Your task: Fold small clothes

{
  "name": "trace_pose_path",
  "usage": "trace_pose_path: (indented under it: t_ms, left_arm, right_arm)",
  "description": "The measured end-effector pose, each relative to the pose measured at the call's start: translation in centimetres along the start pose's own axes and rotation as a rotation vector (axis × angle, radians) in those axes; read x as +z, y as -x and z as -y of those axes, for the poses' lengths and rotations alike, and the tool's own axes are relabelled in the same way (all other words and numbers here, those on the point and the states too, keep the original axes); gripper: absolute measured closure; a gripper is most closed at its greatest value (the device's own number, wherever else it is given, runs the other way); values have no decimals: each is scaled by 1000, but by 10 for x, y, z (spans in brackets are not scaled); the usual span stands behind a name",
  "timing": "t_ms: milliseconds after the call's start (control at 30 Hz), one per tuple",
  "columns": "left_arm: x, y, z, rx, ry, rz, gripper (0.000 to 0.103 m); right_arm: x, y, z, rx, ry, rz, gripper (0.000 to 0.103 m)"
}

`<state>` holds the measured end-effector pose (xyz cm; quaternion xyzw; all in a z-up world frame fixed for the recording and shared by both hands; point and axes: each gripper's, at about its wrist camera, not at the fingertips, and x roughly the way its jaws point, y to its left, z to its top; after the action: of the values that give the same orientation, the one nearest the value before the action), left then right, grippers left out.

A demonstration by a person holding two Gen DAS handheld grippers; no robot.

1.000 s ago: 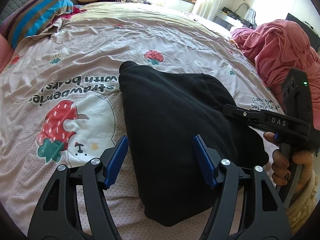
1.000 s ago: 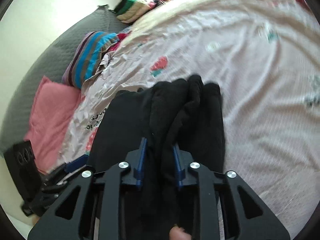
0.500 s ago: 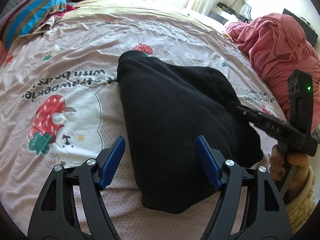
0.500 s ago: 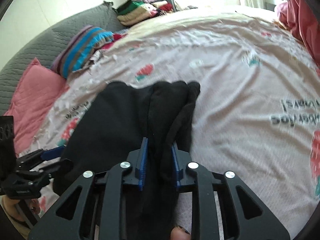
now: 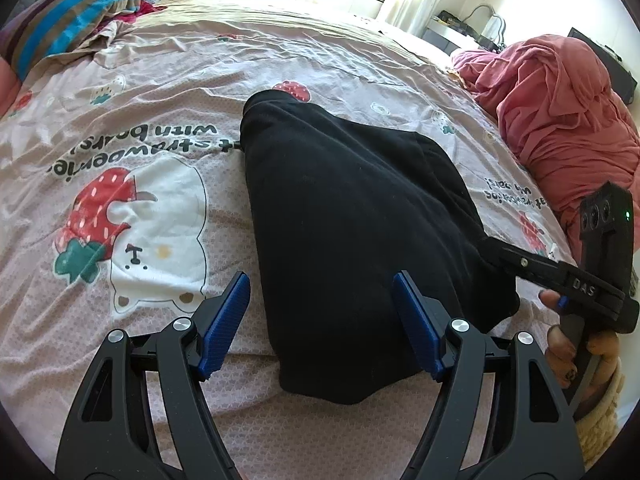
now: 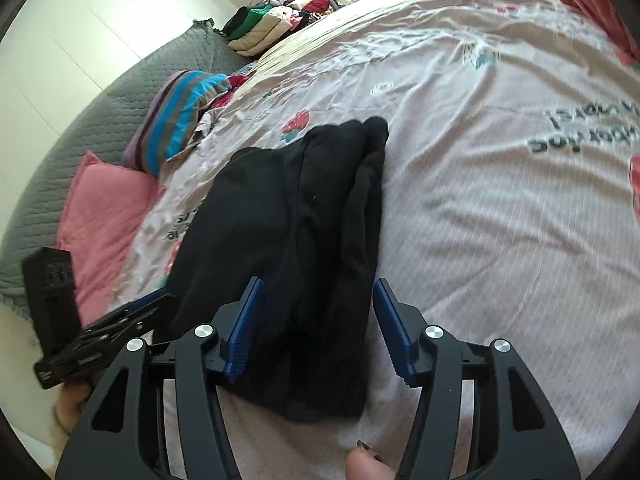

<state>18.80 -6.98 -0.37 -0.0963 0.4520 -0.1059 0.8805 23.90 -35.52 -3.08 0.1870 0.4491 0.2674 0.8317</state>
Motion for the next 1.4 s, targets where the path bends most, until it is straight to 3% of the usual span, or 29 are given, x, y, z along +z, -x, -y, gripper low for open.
trace_pose_path:
  t_ms: [33,100,133,200,300,400,467,500,733,933,1200,1400]
  left_arm:
    - [-1,0,-1,-2,4,0,37]
    - [-3,-1,-2,-12,16,-2,41]
    - [-4,-1,-3,-19,19,-5,43]
    - [-6,0,-1,-15,11,-4,47]
    - [-8,2,2,-17,-2,-4,47]
    - [-10,2,3,-12,-7,-6,47]
    - [-11,3,2,-12,-3,-5,47]
    - [-11,4,2,-12,-2,-4,47]
    - [-13,9,0,-6,-2,3,44]
    - [-14,11,-2,-11,13,3,32]
    - [-13,18,-2,-3,12,15,10]
    - [-13,23,-5,17,19,21,10]
  right_arm:
    - [-2,1,0,5,-4,-2,48]
    - [-3,0,-4,10,9,-7,74]
    - [-4,1,-8,11,22,-10,78]
    - [-5,6,-15,-8,48,9,79]
    - [-12,5,-23,-142,116,22,78]
    - [-20,4,-31,-219,170,35,69]
    - [-23,6,-34,-259,195,58,56]
    - [-24,9,-36,-271,201,71,55]
    - [-34,28,-33,-267,189,121,26]
    - [-39,40,-35,-260,171,141,10]
    - [-43,46,-38,-276,184,150,5]
    - [-41,49,-39,-271,178,160,5]
